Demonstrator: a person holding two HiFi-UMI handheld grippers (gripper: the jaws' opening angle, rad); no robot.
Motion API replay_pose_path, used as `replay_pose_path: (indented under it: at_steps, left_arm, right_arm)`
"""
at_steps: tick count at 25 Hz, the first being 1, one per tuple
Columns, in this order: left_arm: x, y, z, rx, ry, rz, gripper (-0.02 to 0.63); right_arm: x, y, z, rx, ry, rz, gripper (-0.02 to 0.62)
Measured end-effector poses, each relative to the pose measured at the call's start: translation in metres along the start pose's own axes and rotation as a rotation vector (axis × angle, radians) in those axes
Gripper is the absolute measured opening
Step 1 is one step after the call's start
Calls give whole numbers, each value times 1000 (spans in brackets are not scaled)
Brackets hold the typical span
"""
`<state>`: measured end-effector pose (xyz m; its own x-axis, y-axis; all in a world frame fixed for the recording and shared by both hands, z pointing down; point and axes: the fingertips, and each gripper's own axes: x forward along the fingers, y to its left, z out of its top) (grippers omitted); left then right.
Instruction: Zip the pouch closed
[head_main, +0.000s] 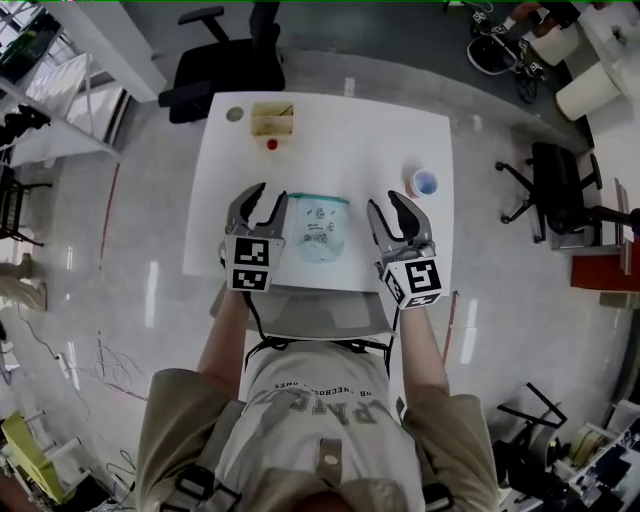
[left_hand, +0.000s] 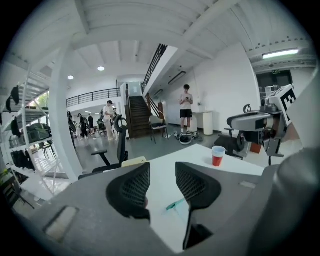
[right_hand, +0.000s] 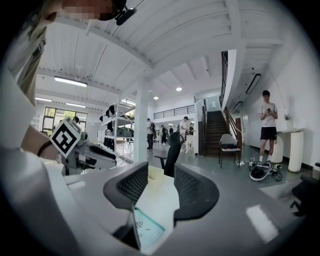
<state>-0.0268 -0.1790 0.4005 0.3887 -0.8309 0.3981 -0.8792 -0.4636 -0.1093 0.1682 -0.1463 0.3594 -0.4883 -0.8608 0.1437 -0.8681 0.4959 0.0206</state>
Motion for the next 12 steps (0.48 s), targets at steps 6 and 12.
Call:
replay_pose_path:
  at_steps: [6, 12]
  left_arm:
    - [-37, -17, 35, -14, -127, 35, 161]
    - [-64, -19, 54, -23, -239, 93, 124]
  right_arm:
    - [-28, 12, 24, 5, -65, -37, 153]
    - [-45, 22, 39, -3, -106, -59, 115]
